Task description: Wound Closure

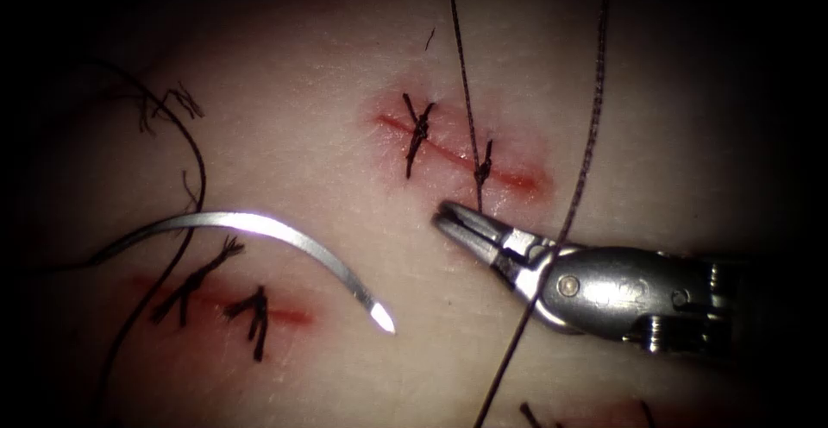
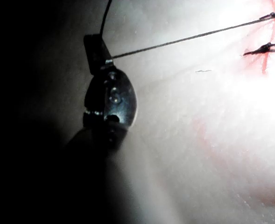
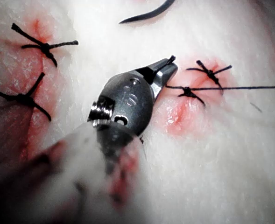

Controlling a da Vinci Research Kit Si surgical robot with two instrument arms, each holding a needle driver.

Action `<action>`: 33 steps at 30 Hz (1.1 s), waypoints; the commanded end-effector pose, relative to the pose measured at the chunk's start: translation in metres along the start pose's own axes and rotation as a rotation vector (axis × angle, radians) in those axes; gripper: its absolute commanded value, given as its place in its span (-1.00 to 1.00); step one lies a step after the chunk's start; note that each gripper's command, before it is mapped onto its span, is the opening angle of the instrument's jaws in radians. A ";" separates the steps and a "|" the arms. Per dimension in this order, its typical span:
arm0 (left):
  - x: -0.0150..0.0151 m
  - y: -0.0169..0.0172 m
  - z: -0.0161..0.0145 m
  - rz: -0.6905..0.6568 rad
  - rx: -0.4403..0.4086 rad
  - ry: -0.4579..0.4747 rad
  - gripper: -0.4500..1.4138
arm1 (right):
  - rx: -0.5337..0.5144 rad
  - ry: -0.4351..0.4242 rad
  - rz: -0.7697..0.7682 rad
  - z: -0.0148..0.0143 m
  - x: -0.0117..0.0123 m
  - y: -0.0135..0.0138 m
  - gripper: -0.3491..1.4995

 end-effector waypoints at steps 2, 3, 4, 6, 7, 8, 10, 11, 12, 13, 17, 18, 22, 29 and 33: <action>-0.0002 -0.0002 0.0006 -0.002 0.007 -0.003 -1.00 | 0.000 0.002 0.018 0.0009 -0.0003 -0.0004 -1.00; -0.0002 -0.0001 0.0006 -0.002 0.011 -0.004 -1.00 | 0.000 0.000 0.030 0.0010 -0.0003 -0.0004 -1.00; -0.0001 0.0000 0.0006 -0.002 0.013 -0.006 -1.00 | -0.001 0.005 0.043 0.0010 -0.0002 -0.0003 -1.00; 0.0001 0.0007 0.0006 -0.003 0.012 0.005 -1.00 | -0.047 0.012 0.065 0.0012 0.0003 0.0000 -1.00; 0.0003 0.0010 0.0005 -0.003 0.009 0.013 -1.00 | -0.057 0.015 0.069 0.0012 0.0006 0.0003 -1.00; 0.0006 0.0016 0.0005 -0.004 0.004 0.024 -1.00 | -0.058 0.014 0.099 0.0012 0.0011 0.0006 -0.62; 0.0012 0.0025 0.0004 -0.013 -0.001 0.045 -1.00 | -0.063 0.009 0.138 0.0011 0.0019 0.0010 -0.64; 0.0017 0.0031 0.0004 -0.028 -0.004 0.058 -1.00 | -0.062 0.007 0.144 0.0009 0.0025 0.0012 -0.65; 0.0021 0.0036 0.0003 -0.037 -0.006 0.070 -1.00 | -0.062 0.006 0.155 0.0009 0.0029 0.0015 -0.40; 0.0026 0.0041 0.0001 -0.052 -0.009 0.077 -1.00 | -0.060 0.005 0.172 0.0008 0.0033 0.0017 -0.20; 0.0052 0.0059 -0.0005 -0.090 -0.026 0.098 -1.00 | -0.062 0.018 0.214 0.0003 0.0047 0.0028 0.33; 0.0062 0.0063 -0.0008 -0.099 -0.031 0.102 -1.00 | -0.065 0.028 0.230 0.0002 0.0051 0.0032 0.40; 0.0096 0.0072 -0.0017 -0.133 -0.038 0.123 -1.00 | -0.062 0.035 0.281 -0.0003 0.0061 0.0043 0.58; 0.0167 0.0080 -0.0031 -0.199 -0.037 0.171 -1.00 | -0.037 0.004 0.439 -0.0002 0.0070 0.0076 0.49; 0.0195 0.0102 -0.0035 -0.205 -0.044 0.177 -1.00 | -0.076 -0.022 0.477 0.0006 0.0059 0.0108 0.53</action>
